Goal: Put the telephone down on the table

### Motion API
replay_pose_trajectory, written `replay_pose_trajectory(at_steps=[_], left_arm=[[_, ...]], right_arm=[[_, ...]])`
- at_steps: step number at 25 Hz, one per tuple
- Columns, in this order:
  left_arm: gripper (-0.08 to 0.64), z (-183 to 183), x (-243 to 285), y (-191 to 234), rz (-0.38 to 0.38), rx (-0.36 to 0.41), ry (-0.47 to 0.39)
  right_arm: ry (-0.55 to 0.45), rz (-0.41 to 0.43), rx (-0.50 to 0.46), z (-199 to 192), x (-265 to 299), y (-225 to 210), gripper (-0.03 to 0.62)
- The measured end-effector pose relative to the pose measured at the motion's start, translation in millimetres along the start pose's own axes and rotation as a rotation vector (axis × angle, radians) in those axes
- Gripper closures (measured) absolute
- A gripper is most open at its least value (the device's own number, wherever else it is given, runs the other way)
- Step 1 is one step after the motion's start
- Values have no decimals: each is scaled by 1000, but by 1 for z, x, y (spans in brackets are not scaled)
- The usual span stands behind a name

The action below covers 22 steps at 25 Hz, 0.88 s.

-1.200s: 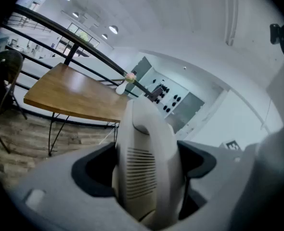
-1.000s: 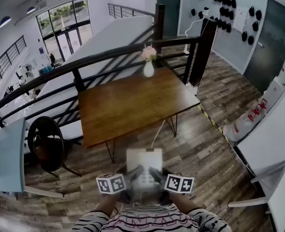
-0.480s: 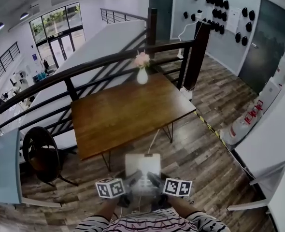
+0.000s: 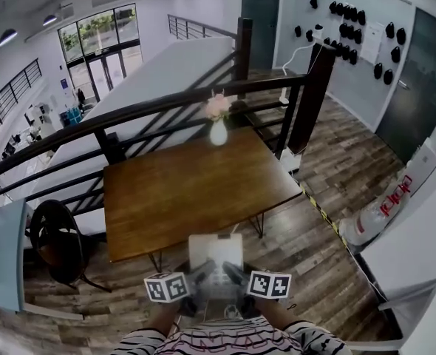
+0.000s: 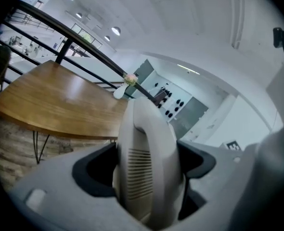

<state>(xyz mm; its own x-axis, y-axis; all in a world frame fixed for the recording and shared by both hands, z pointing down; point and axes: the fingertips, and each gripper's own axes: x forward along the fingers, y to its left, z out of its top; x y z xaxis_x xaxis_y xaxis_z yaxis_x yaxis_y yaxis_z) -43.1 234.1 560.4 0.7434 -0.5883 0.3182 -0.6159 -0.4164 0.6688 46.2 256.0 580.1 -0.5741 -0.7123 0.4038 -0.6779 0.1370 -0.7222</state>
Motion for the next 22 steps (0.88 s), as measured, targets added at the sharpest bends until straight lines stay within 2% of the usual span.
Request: replay_pose_trajectory(at_steps=[6, 12, 17, 22], left_arm=[[173, 19, 55, 3, 34, -33, -45], [175, 41, 81, 18, 46, -45, -42], [175, 69, 104, 47, 40, -44, -21], [176, 115, 126, 76, -4, -13, 31]], right_arm=[[46, 16, -47, 52, 17, -34, 319], [61, 18, -32, 75, 44, -45, 319], [48, 2, -23, 98, 81, -50, 318], [16, -27, 13, 126, 125, -44, 318]])
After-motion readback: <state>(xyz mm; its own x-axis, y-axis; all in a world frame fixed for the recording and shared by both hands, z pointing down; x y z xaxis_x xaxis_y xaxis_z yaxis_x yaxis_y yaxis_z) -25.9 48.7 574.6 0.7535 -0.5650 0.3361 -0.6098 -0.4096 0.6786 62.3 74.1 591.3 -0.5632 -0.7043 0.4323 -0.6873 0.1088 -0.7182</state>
